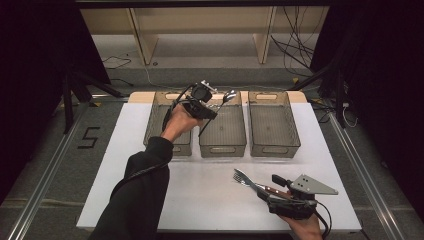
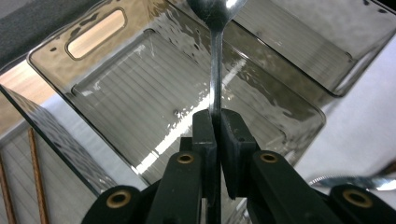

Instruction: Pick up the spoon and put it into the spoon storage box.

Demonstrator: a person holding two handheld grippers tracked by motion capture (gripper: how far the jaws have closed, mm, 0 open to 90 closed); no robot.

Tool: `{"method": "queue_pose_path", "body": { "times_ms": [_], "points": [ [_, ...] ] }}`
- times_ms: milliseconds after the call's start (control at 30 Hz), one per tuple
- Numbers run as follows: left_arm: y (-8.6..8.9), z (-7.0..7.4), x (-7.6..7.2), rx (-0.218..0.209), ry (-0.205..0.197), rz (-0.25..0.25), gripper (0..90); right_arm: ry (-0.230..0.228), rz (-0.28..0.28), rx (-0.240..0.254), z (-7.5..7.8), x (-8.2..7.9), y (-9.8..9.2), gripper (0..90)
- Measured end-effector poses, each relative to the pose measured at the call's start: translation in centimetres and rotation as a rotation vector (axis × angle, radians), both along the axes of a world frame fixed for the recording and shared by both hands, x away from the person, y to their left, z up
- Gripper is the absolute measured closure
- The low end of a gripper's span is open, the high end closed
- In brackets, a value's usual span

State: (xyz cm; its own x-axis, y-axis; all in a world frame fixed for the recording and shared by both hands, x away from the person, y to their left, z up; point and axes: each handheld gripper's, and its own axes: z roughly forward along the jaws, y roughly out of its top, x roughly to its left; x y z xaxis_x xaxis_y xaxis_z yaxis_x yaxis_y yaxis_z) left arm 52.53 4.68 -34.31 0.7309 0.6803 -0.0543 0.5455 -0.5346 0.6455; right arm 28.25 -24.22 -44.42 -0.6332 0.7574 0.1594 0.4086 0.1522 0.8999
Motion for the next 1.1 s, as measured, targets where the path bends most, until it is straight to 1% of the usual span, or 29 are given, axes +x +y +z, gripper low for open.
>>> {"method": "queue_pose_path", "body": {
  "times_ms": [200,267,467,567,767,1000,1100],
  "points": [
    [-0.6,-0.6,0.7,-0.024,0.002,0.025,84.6,0.001,0.001,0.001,0.0,0.0,0.0,28.1],
    [-0.7,-0.8,0.9,-0.025,-0.005,0.038,84.6,-0.001,0.001,0.002,0.0,0.0,0.0,28.1],
    [-0.9,-1.6,1.3,-0.027,0.000,0.059,84.6,0.000,0.002,0.002,0.0,0.0,0.0,28.1],
    [-1.0,-1.9,1.3,-0.035,0.003,0.068,84.6,0.000,0.003,0.002,0.0,0.0,0.0,28.1],
    [-1.2,-2.6,1.5,-0.030,-0.002,0.080,84.6,0.000,0.005,0.001,0.0,-0.1,0.0,28.1],
    [-1.3,-3.6,1.7,-0.021,0.014,0.094,84.5,-0.001,0.005,0.003,0.0,-0.1,0.1,28.1],
    [-1.3,-3.9,1.8,-0.025,0.023,0.101,84.5,0.000,0.006,0.001,0.0,-0.1,0.0,28.1]
  ]
}}
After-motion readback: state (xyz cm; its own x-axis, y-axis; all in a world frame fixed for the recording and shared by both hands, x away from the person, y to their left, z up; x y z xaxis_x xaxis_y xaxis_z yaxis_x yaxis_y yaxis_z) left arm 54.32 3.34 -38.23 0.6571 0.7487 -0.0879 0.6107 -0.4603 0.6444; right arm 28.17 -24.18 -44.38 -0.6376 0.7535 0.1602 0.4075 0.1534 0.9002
